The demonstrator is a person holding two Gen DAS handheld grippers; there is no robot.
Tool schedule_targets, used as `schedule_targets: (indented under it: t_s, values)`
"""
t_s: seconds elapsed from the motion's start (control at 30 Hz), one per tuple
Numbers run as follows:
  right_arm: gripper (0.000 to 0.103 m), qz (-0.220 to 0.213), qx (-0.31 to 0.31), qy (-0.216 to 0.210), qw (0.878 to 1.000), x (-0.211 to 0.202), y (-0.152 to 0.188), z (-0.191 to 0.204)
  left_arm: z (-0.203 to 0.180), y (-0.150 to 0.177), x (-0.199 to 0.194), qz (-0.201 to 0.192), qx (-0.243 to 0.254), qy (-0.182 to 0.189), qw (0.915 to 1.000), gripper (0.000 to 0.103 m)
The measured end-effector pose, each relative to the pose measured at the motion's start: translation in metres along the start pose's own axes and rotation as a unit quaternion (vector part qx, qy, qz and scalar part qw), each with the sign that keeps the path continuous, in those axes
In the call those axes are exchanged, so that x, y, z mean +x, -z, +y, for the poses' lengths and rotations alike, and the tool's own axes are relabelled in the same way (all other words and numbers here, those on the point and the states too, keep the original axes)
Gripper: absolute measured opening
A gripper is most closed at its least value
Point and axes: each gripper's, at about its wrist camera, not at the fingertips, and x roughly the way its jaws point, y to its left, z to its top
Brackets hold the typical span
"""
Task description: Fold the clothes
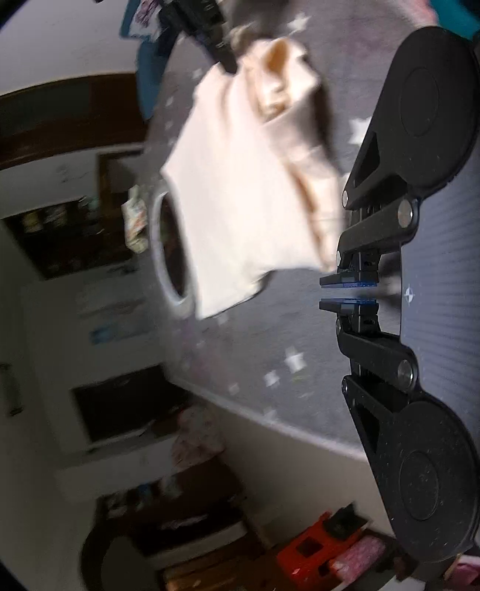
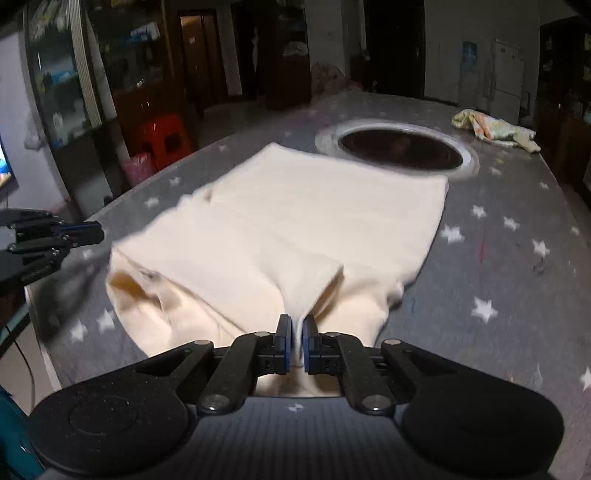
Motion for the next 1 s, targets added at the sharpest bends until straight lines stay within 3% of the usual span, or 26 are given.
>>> schedule_targets:
  t_s: [0.13,0.3,0.5,0.67,0.83,0.93,1.0]
  values:
    - [0.014,-0.019,-0.011,-0.001,1.0,-0.011,-0.005,0.0,0.02,-0.014,0.002,0.003,-0.027,0.015,0.9995,0.01]
    - [0.018,-0.051,-0.031,0.007,0.998,-0.019,-0.019,0.003,0.023,-0.048,0.02,-0.017,-0.08,0.079,0.9936,0.01]
    - [0.018,-0.052,-0.039,-0.003,0.998,0.002,-0.021,0.01,-0.01,-0.074,0.069,-0.014,-0.06,0.13,0.9896,0.012]
    - [0.02,-0.04,-0.03,-0.01,0.999,0.013,-0.015,0.007,-0.001,-0.063,0.098,0.029,-0.074,0.073,0.9942,0.01]
    - [0.02,-0.026,-0.026,-0.011,0.999,0.018,-0.007,0.002,0.017,-0.052,0.088,0.031,-0.085,0.049,0.9947,0.013]
    - [0.02,-0.025,-0.026,-0.009,0.999,0.018,-0.007,0.001,0.021,-0.061,0.084,0.028,-0.097,0.066,0.9927,0.013]
    - [0.021,-0.025,-0.026,-0.008,0.999,0.018,-0.006,0.0,0.02,-0.07,0.082,0.003,-0.101,0.09,0.9908,0.013]
